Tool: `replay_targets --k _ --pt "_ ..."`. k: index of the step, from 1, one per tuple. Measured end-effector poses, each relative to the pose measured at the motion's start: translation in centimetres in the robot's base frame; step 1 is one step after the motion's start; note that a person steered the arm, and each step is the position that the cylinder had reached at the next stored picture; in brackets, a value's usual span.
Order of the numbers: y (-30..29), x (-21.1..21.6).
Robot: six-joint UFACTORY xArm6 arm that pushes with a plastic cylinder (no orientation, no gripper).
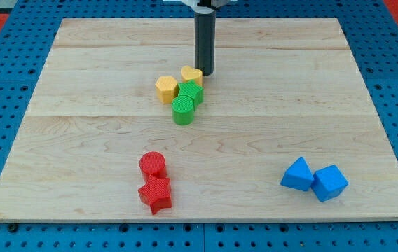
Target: Separate blue cube from the blue triangle
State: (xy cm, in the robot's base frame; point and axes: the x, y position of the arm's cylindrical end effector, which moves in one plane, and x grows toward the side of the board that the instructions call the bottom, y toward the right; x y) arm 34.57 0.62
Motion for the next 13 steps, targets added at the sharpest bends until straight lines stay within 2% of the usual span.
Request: replay_targets --k 3,5,6,7,8,9,11,12,13 --pt "-0.6 -1.3" --pt "11.5 10.8" --pt "19.2 15.8" --pt "24.4 20.6" --pt "25.5 24.1" --pt "22.6 25.1" --pt "14.1 22.2" --pt "11.4 19.9" --pt "11.5 18.8"
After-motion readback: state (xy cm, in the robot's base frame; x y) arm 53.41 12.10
